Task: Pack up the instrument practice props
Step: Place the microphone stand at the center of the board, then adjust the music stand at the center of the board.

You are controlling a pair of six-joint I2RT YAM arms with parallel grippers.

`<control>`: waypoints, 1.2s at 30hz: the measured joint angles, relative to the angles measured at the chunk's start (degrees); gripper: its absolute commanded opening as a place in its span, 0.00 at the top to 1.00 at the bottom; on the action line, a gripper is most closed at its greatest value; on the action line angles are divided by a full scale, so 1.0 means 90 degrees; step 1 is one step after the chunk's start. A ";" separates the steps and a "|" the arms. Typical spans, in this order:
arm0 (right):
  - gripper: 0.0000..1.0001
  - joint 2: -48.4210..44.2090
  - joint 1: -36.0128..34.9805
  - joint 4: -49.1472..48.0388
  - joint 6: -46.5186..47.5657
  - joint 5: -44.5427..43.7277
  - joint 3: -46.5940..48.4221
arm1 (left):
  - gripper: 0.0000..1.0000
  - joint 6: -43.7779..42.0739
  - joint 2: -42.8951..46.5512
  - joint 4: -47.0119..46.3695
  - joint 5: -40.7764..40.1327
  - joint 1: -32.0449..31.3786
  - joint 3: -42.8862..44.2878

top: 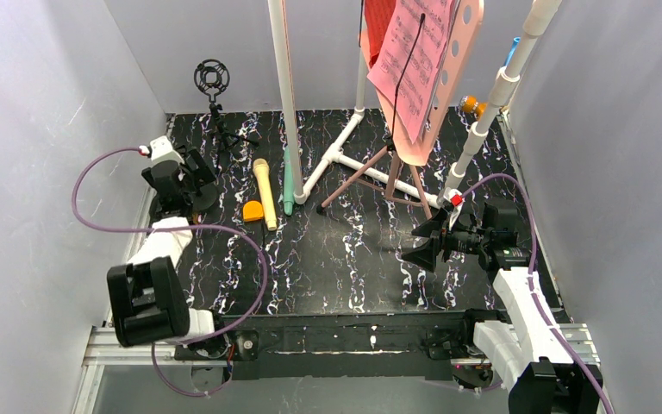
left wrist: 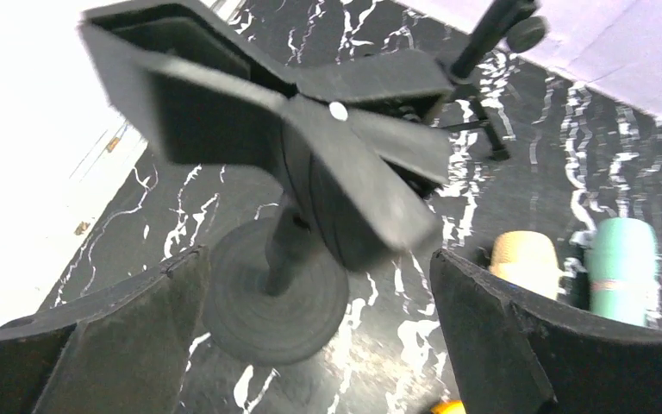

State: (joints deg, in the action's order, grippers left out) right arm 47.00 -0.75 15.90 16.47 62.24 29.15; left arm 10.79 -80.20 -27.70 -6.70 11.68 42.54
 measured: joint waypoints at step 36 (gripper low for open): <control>0.00 0.0316 0.1401 0.1792 0.1865 0.0651 0.0588 | 0.00 0.0211 0.6479 0.5484 0.2319 -0.2208 -0.1224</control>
State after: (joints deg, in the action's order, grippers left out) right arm 49.84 11.86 32.03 33.26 68.10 34.44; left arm 12.69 -21.89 21.65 14.17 -8.19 31.53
